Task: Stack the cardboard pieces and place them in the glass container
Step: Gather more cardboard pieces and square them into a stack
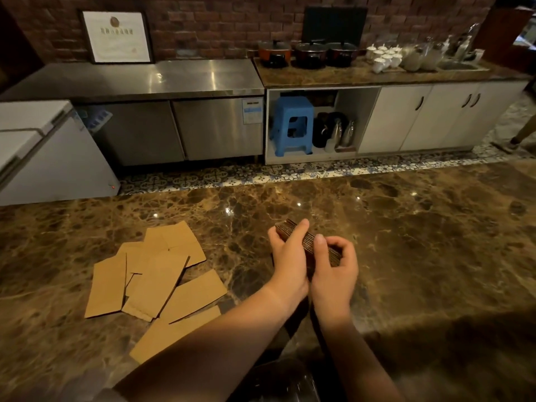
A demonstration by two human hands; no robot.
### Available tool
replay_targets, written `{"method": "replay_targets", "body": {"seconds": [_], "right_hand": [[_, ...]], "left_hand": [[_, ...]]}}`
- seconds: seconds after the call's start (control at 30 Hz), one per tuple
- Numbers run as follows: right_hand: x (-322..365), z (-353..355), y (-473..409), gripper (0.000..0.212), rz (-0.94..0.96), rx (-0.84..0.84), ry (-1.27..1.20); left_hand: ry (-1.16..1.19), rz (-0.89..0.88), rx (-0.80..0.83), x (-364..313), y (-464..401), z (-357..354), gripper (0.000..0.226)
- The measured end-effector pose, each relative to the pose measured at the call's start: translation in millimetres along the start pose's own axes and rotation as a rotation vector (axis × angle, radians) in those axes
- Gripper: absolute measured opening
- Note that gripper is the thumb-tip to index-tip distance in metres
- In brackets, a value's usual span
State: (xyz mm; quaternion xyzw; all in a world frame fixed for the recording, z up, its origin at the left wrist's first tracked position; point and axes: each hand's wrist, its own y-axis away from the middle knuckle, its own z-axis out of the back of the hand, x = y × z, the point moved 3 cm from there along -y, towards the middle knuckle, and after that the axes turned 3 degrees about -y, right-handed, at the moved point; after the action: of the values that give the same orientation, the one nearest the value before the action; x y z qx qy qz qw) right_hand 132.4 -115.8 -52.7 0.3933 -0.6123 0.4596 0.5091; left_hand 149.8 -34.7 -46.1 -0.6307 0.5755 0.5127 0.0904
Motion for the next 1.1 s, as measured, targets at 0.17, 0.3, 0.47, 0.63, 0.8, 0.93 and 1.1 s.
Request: {"method": "replay_targets", "body": {"seconds": [0.17, 0.3, 0.47, 0.63, 0.8, 0.93, 1.1], "right_hand": [[-30, 12, -8, 0.008, -0.063, -0.073, 0.031], [-48, 9, -3, 0.016, -0.198, -0.07, -0.062], [-49, 6, 14, 0.03, -0.038, 0.118, -0.008], [-42, 2, -5, 0.01, 0.047, 0.006, 0.232], [-43, 2, -17, 0.01, 0.123, 0.048, 0.31], [-49, 1, -15, 0.019, -0.036, -0.032, 0.24], [-42, -2, -19, 0.02, -0.1, -0.094, -0.057]], "left_hand": [[-0.371, -0.1, -0.211, 8, -14, 21, 0.04], [-0.457, -0.23, -0.306, 10, -13, 20, 0.02], [-0.46, -0.285, -0.375, 5, -19, 17, 0.028], [-0.569, -0.23, -0.256, 5, -23, 20, 0.035], [-0.762, -0.317, -0.277, -3, -31, 33, 0.028], [-0.548, -0.336, -0.189, 4, -30, 38, 0.022], [-0.43, -0.407, -0.131, -4, -34, 33, 0.018]]}}
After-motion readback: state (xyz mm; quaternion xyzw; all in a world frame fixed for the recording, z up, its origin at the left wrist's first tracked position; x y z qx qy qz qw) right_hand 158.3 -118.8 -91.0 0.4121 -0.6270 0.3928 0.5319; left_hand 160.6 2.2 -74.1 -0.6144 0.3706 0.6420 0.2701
